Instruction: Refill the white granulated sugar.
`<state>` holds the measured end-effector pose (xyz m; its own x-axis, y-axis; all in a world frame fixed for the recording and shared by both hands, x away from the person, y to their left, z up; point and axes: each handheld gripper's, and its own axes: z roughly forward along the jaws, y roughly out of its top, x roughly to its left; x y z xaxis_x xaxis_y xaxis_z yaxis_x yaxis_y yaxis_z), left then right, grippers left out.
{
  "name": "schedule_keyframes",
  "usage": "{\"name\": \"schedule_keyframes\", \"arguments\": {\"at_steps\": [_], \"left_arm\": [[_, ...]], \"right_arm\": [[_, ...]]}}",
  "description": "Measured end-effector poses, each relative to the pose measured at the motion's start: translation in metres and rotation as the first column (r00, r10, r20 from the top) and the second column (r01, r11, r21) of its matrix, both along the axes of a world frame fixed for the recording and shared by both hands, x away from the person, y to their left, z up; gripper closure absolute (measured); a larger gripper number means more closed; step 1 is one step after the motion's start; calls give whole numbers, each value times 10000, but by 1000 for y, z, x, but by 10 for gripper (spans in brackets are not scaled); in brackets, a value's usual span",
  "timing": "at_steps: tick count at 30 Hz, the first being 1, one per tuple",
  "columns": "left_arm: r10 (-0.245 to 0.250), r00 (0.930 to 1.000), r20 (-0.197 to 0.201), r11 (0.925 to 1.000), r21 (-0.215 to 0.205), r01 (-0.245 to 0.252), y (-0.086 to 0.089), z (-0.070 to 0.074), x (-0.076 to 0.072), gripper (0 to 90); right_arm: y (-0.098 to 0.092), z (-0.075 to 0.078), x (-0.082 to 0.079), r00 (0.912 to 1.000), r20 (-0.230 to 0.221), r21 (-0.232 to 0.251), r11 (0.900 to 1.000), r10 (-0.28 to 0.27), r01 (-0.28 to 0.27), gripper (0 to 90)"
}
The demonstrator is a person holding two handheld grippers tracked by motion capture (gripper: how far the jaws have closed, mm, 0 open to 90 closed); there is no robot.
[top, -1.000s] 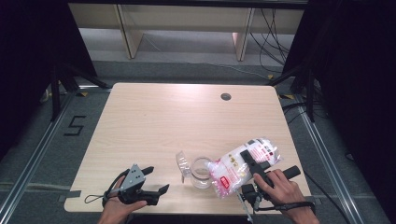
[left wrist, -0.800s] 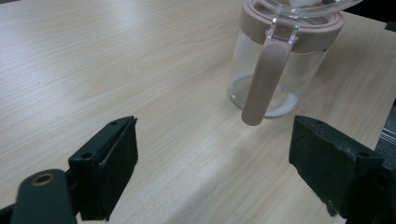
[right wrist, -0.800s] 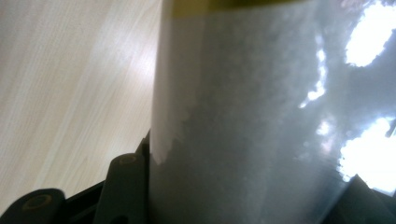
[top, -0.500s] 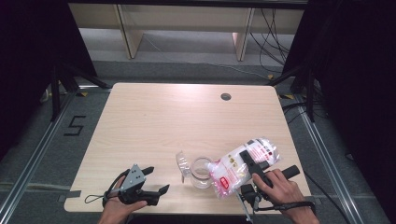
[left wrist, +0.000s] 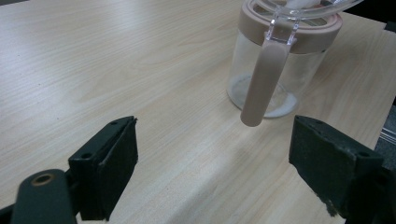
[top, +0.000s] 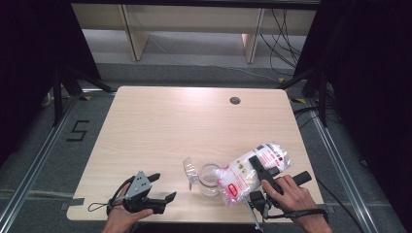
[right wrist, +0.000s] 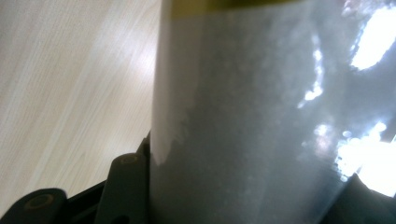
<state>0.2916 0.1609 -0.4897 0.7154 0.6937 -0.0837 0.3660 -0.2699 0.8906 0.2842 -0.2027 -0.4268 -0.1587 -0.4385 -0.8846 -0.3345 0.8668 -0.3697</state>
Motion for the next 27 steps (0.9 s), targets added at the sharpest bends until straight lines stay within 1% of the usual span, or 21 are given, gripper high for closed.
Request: {"name": "schedule_keyframes", "arguments": {"at_steps": [1,2,3,5,8,9,10,11,12,14,15,16,18,20,21,22,23,24,25,26,27], "left_arm": [[0,10000,0,10000,0,0,0,0,0,152],[13,10000,5,10000,18,-13,0,0,0,152],[-5,10000,7,10000,-3,5,0,0,0,152],[2,10000,7,10000,-2,-2,0,0,0,153],[36,10000,0,10000,60,-36,0,1,0,153],[-11,10000,16,10000,1,11,0,0,0,153],[-36,10000,7,10000,-9,36,0,0,0,153],[39,10000,-8,10000,62,-39,-1,1,0,153],[15,10000,-11,10000,46,-15,-1,0,0,153],[12,10000,-66,10000,18,-11,-2,0,0,152],[10,10000,-63,10000,32,-10,-2,0,0,152],[-30,10000,-3,10000,25,30,-2,0,0,153],[-55,10000,23,10000,-44,56,-2,-1,1,153],[-16,10000,17,10000,23,15,-1,0,0,153],[-61,10000,10,10000,-58,61,-1,0,1,152],[-59,10000,7,9999,-96,59,-2,-1,1,152],[-34,10000,19,10000,-7,34,-1,-1,1,153],[-67,10000,25,10000,-33,67,-1,-1,1,152],[-73,10000,6,10000,-1,73,-1,-1,1,153],[-64,10000,22,10000,-26,64,-1,-1,1,153],[-70,10000,26,10000,-28,70,-1,-1,1,152]], "right_arm": [[0,0,0,10000,0,0,10000,0,0,520],[0,0,-1,9998,-29,63,9998,-197,197,520],[0,0,-2,9997,-21,82,9997,-242,242,520],[1,0,-1,9999,-3,66,9999,-133,133,521],[0,1,-2,9997,-19,51,9996,-263,263,523],[0,-1,-2,9995,-108,252,9992,-303,306,523],[1,5,-1,9998,151,-512,9986,-99,106,524],[0,2,0,9999,40,-161,9998,-116,116,524],[-1,1,-1,9995,-29,-2,9995,-306,306,525],[-2,0,-1,9998,-42,94,9997,-207,207,526],[-2,0,-1,9998,-42,94,9997,-207,207,526],[-2,1,-1,9999,-6,-150,9997,-172,172,527],[-2,1,0,10000,-14,-111,9999,-60,60,527],[-3,0,-1,9996,-84,29,9996,-277,277,528],[-3,1,-1,9997,-86,-76,9997,-242,241,528],[-3,0,0,9999,-31,-71,9998,-163,163,528],[-2,0,0,9999,-23,-19,9999,-112,112,528],[-2,1,0,10000,-42,-167,9999,-42,41,529],[-2,0,0,10000,15,-80,10000,-10,10,529],[-2,2,1,9999,77,-287,9996,84,-82,529],[-2,1,0,10000,55,-160,9999,16,-15,530]]}}
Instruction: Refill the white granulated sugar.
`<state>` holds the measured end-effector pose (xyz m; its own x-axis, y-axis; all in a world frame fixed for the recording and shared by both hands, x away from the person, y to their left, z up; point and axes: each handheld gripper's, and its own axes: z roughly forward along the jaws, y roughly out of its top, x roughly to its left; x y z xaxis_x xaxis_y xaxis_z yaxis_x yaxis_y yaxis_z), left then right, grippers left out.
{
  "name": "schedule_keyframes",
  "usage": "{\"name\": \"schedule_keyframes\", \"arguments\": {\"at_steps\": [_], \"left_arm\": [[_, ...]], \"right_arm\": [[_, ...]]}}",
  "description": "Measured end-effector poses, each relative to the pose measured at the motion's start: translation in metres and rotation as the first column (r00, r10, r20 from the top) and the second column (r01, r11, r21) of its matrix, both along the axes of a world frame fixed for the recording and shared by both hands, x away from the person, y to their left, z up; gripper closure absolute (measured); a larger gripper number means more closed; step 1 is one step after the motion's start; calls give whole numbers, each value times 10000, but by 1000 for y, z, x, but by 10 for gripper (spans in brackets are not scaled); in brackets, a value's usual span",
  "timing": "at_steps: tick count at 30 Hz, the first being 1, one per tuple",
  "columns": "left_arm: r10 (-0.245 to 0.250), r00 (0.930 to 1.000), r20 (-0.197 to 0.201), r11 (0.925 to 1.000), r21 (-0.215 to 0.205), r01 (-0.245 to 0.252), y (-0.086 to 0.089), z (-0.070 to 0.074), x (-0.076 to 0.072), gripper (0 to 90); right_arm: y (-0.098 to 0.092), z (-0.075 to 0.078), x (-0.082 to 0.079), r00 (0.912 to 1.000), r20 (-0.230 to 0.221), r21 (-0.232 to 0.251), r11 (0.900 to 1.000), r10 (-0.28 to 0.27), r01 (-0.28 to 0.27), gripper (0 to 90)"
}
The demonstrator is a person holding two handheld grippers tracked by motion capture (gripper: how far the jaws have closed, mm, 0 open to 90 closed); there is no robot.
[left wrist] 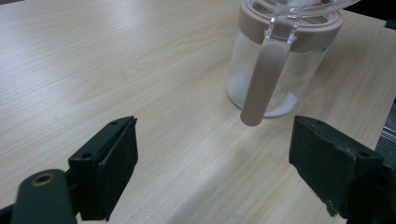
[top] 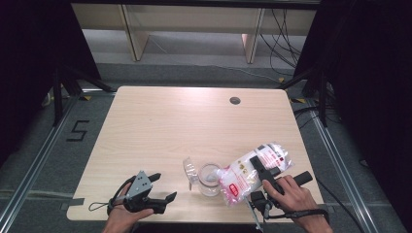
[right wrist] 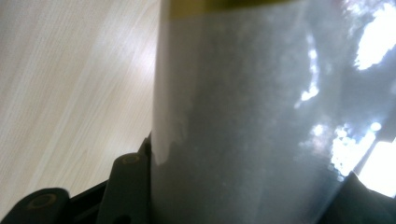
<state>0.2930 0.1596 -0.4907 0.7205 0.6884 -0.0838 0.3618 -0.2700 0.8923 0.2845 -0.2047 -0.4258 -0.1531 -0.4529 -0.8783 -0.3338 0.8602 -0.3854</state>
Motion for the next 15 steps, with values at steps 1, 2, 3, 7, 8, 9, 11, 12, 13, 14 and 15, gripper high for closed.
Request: {"name": "schedule_keyframes", "arguments": {"at_steps": [1,2,3,7,8,9,11,12,13,14,15], "left_arm": [[-1,10000,3,10000,0,1,0,0,0,152],[13,10000,-1,10000,-16,-13,0,0,0,153],[18,10000,2,10000,-24,-18,0,0,0,152],[25,10000,-8,10000,17,-25,0,0,0,153],[15,10000,5,10000,23,-15,0,0,0,153],[-5,10000,-3,10000,-21,5,0,0,0,153],[121,9999,18,9999,17,-121,1,1,-1,153],[121,9999,18,9999,17,-121,1,1,-1,153],[120,9999,13,9999,30,-121,1,1,-1,152],[117,9999,9,9999,39,-117,1,1,0,152],[112,9999,10,9999,28,-112,1,1,0,152]], "right_arm": [[0,0,-1,9997,-155,70,9998,-202,203,530],[0,1,0,10000,5,-101,9999,63,-63,531],[0,0,-1,10000,-72,125,9999,-54,55,531],[0,0,-3,9995,-129,97,9996,-272,273,532],[1,1,-3,9996,-48,-64,9996,-261,260,532],[2,1,-2,9999,-79,-34,9999,-114,114,532],[2,0,-2,9999,-109,124,9998,-129,130,533],[2,0,-2,9999,-109,124,9998,-129,130,533],[1,-2,-3,9995,-162,238,9994,-261,265,534],[1,-2,-3,9995,-162,238,9994,-261,265,534],[2,-1,-2,9999,-113,80,10000,-11,12,534]]}}
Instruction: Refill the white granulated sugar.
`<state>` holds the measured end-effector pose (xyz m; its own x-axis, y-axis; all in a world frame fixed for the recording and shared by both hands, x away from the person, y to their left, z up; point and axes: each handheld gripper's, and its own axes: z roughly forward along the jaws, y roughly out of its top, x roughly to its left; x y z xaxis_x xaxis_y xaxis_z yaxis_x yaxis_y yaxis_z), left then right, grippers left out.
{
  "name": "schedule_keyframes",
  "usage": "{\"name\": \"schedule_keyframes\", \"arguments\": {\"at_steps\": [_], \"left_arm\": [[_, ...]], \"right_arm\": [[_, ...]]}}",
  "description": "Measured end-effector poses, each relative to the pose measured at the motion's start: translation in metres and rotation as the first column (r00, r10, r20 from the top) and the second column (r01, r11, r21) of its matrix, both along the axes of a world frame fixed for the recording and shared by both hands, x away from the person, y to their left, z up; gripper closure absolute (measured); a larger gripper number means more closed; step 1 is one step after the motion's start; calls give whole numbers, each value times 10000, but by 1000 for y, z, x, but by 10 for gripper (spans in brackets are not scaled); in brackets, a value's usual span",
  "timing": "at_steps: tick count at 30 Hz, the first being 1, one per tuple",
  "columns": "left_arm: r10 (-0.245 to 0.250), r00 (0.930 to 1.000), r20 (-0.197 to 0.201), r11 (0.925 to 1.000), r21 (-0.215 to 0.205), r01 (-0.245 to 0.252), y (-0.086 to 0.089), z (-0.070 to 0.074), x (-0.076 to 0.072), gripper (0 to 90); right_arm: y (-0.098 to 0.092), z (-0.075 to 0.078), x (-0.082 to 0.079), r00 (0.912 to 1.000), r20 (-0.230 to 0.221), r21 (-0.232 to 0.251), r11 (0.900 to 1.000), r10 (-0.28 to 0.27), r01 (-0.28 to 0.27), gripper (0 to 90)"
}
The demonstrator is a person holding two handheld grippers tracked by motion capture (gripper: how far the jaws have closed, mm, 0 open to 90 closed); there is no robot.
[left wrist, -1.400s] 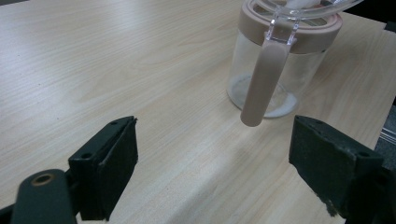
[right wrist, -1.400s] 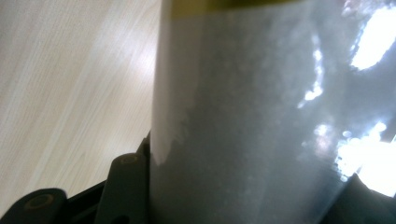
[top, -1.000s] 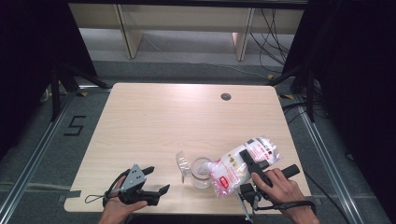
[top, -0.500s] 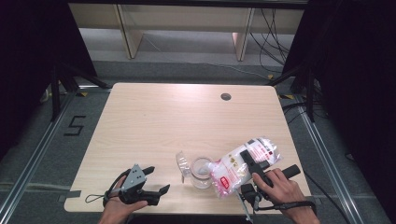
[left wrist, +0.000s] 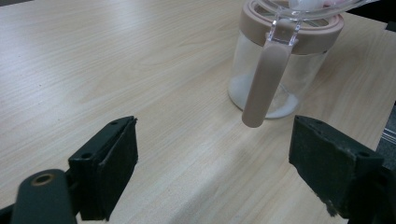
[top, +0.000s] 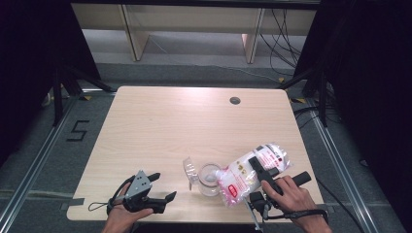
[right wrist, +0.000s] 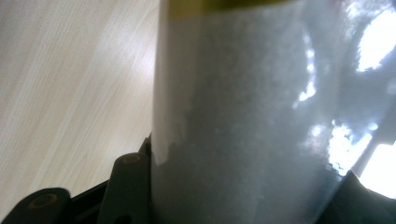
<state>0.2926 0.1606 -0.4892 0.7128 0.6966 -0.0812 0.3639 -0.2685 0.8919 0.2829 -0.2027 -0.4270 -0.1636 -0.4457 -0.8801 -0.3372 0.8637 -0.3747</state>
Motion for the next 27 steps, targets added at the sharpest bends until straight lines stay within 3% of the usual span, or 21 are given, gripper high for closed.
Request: {"name": "schedule_keyframes", "arguments": {"at_steps": [3,4,8,9,14,15,20,22,23,27], "left_arm": [[4,10000,14,10000,-59,-4,-1,0,0,153],[6,10000,8,10000,-62,-6,-1,0,0,152],[-27,10000,6,10000,-26,27,-1,0,0,153],[-48,10000,-17,10000,-18,48,-1,0,0,153],[-75,10000,-64,9998,-162,74,-1,-1,1,153],[-59,10000,-27,10000,-24,59,-1,0,0,153],[-65,10000,-56,9999,-147,64,-1,-1,1,153],[-100,9999,-3,9999,-78,100,-1,-1,0,153],[-120,9999,-8,9999,-88,120,-1,-1,0,153],[-20,10000,12,10000,-34,20,-1,0,-1,153]], "right_arm": [[1,1,1,10000,22,-107,9999,19,-19,535],[-1,-1,-2,9996,-17,178,9994,-289,289,535],[0,1,-2,9998,-1,98,9998,-194,194,536],[0,4,-2,9998,82,-104,9997,-199,200,536],[0,3,-1,10000,74,-72,10000,-37,37,538],[0,3,-1,10000,74,-72,10000,-37,37,538],[-2,1,-2,9996,-58,349,9990,-294,295,539],[-2,2,-1,9997,-7,229,9995,-229,229,539],[-1,5,-1,9999,92,-202,9997,-101,103,540],[-1,6,-1,9998,176,-267,9996,-69,74,540]]}}
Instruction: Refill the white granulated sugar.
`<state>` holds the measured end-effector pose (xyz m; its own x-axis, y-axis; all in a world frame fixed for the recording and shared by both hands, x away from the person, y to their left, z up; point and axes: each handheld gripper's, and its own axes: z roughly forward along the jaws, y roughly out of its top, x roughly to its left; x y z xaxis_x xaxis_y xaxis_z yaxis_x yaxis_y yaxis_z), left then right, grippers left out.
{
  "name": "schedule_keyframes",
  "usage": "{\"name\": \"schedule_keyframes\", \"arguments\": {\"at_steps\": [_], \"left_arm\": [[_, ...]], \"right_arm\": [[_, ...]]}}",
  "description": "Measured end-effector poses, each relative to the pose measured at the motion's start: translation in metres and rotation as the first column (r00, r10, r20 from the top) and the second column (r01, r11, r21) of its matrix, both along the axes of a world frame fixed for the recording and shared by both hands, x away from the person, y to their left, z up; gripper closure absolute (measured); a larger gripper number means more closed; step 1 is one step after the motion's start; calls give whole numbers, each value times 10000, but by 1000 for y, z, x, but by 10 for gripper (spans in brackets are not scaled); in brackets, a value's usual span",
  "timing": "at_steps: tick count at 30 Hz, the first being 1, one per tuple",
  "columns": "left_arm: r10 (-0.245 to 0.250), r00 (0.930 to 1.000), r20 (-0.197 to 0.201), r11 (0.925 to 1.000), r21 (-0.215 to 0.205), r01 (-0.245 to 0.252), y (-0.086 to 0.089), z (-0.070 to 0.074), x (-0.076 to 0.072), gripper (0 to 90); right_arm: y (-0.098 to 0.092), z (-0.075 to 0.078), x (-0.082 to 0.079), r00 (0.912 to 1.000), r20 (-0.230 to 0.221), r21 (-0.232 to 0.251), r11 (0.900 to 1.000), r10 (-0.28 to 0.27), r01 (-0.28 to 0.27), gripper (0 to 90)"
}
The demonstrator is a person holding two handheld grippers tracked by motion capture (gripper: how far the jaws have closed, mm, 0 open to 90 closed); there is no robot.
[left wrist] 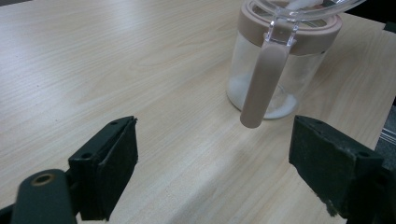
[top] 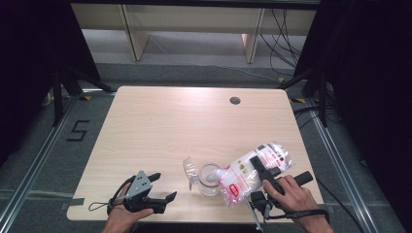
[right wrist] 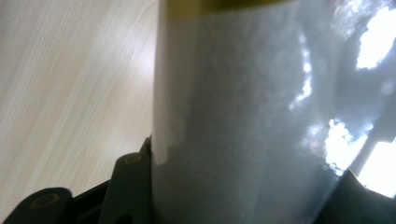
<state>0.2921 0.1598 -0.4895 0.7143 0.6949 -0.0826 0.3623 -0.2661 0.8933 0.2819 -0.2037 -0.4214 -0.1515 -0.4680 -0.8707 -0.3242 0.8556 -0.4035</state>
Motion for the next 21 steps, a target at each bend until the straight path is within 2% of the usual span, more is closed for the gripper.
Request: {"name": "schedule_keyframes", "arguments": {"at_steps": [1,2,3,6,9,10,11,13,15,16,21], "left_arm": [[-6,10000,2,10000,-2,6,0,0,0,153],[-9,10000,-11,10000,-7,9,0,0,0,153],[-56,10000,-7,10000,-70,56,0,-1,1,153],[-71,10000,-12,9999,-72,71,0,-1,1,152],[-74,10000,-44,10000,-26,73,0,-1,1,153],[-50,10000,-52,10000,-26,50,0,-1,1,152],[-45,10000,-65,10000,-37,45,0,-1,1,153],[-22,10000,-76,10000,-16,22,-1,-1,1,153],[-9,10000,-81,10000,31,9,-1,-1,1,152],[-92,10000,-20,9999,-50,92,-1,-1,1,153],[-33,10000,14,10000,-81,33,0,0,0,153]], "right_arm": [[-1,-1,-2,9995,-111,129,9994,-308,310,541],[-1,-1,-2,9997,-112,137,9996,-232,233,541],[-1,-2,-2,9992,-162,390,9986,-363,369,542],[1,-1,0,9999,-127,224,9997,27,-24,543],[0,-3,-2,9997,-192,427,9990,-135,143,544],[0,-3,-1,9997,-193,413,9991,-114,122,544],[1,-1,-1,10000,-71,146,9999,29,-28,545],[-1,0,-2,9999,-133,149,9998,-100,102,545],[-1,-2,-2,9999,-102,369,9993,-61,64,545],[-1,-1,-2,9997,-117,320,9993,-192,196,546],[0,0,-2,9999,-87,264,9995,-141,143,547]]}}
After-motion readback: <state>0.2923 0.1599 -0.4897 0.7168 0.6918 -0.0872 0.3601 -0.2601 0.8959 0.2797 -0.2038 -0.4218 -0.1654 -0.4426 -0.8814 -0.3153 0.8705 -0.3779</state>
